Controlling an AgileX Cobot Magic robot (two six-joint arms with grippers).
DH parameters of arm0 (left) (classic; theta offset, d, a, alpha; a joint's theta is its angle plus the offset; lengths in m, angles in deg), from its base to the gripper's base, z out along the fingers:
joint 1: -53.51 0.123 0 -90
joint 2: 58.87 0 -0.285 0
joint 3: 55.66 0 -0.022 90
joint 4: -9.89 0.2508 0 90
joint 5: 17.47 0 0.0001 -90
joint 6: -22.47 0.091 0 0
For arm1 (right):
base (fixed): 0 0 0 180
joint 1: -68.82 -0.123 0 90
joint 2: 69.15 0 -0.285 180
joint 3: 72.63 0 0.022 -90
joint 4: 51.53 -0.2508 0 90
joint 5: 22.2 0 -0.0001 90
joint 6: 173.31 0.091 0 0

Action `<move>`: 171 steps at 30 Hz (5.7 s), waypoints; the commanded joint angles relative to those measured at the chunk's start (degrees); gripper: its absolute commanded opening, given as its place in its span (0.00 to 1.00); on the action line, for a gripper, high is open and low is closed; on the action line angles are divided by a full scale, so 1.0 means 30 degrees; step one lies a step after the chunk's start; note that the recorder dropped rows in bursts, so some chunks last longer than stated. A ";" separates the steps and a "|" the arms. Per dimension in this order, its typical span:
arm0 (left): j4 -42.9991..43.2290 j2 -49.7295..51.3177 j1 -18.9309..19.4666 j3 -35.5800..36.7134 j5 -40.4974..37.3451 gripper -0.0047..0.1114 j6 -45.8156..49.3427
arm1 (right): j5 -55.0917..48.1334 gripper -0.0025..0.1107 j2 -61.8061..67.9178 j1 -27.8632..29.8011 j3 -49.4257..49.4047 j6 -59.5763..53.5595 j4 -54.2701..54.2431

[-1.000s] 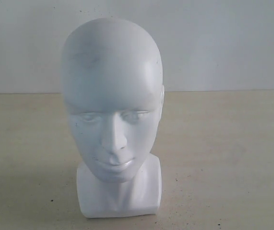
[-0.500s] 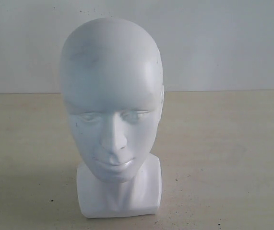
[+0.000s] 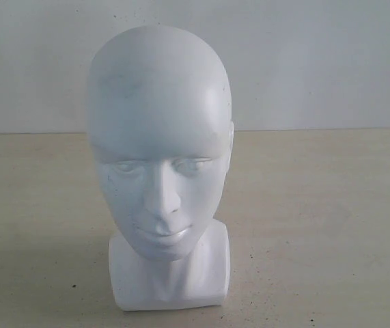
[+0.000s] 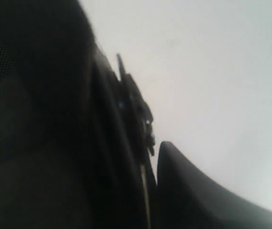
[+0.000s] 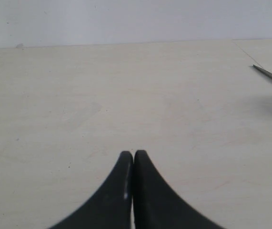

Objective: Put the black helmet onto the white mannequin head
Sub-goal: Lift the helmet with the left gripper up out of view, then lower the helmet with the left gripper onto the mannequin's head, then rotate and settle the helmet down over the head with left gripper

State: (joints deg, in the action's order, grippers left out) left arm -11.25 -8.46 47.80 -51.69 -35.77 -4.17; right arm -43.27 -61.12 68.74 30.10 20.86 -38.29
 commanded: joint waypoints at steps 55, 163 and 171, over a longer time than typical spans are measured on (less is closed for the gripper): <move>1.7486 1.0264 -0.5401 0.2645 2.9420 0.08 -3.0870 | 0.0203 0.02 -0.0080 0.0029 0.0017 0.0015 0.0145; 1.8910 1.0596 -0.3628 0.9864 2.7565 0.08 -2.7712 | 0.0203 0.02 -0.0080 0.0029 0.0017 0.0015 0.0145; 1.8713 1.0938 -0.3628 0.9864 2.7243 0.08 -2.7604 | 0.0203 0.02 -0.0080 0.0029 0.0017 0.0015 0.0145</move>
State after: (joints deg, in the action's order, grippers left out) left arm 47.73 24.91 35.43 -22.00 48.84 -92.39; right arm -43.27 -61.12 68.74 30.10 20.86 -38.29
